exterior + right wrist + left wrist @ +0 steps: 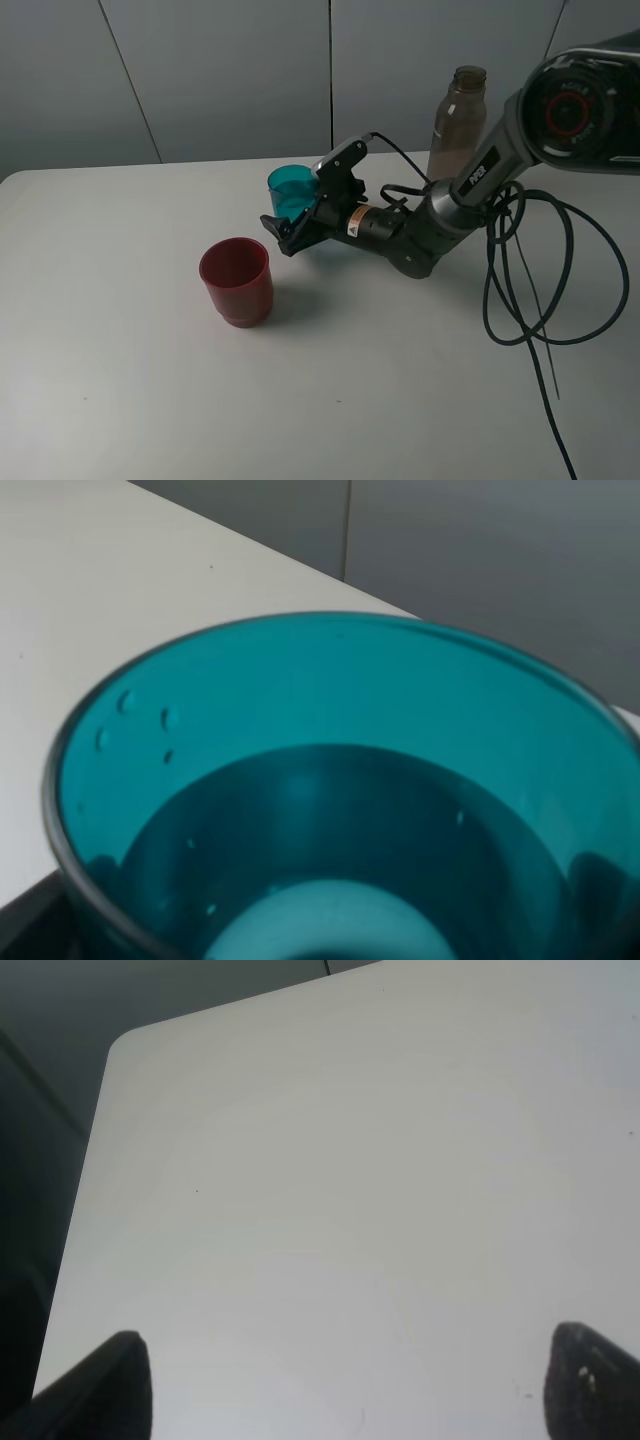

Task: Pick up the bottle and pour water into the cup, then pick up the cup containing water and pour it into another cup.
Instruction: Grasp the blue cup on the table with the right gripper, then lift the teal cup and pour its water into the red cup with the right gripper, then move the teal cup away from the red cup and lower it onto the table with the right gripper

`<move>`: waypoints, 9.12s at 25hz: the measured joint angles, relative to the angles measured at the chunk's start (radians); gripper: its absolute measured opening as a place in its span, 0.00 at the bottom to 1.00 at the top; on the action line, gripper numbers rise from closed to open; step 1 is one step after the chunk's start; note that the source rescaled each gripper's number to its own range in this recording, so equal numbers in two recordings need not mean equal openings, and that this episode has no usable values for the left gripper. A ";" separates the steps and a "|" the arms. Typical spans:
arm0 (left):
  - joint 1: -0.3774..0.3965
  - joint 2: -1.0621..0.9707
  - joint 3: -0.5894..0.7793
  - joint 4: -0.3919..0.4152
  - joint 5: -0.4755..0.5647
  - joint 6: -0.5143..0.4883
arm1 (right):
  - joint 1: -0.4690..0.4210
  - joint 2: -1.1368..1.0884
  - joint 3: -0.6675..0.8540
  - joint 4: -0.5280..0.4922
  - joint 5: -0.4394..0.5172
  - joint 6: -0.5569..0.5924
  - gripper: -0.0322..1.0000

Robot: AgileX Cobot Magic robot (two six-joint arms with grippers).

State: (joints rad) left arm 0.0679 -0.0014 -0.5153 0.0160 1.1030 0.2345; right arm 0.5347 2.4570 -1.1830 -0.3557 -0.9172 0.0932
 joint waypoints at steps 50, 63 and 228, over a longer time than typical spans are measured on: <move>0.000 0.000 0.000 0.000 0.000 -0.004 | 0.007 0.053 -0.095 -0.069 0.032 0.063 0.79; 0.000 0.000 0.000 0.000 0.000 -0.004 | 0.010 0.050 -0.095 -0.049 0.035 0.065 0.06; 0.000 0.000 0.000 0.000 0.000 0.000 | -0.047 -0.179 0.140 0.057 0.175 0.015 0.06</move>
State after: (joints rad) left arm 0.0679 -0.0014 -0.5153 0.0160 1.1030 0.2344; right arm 0.4879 2.2780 -1.0430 -0.2989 -0.7425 0.1077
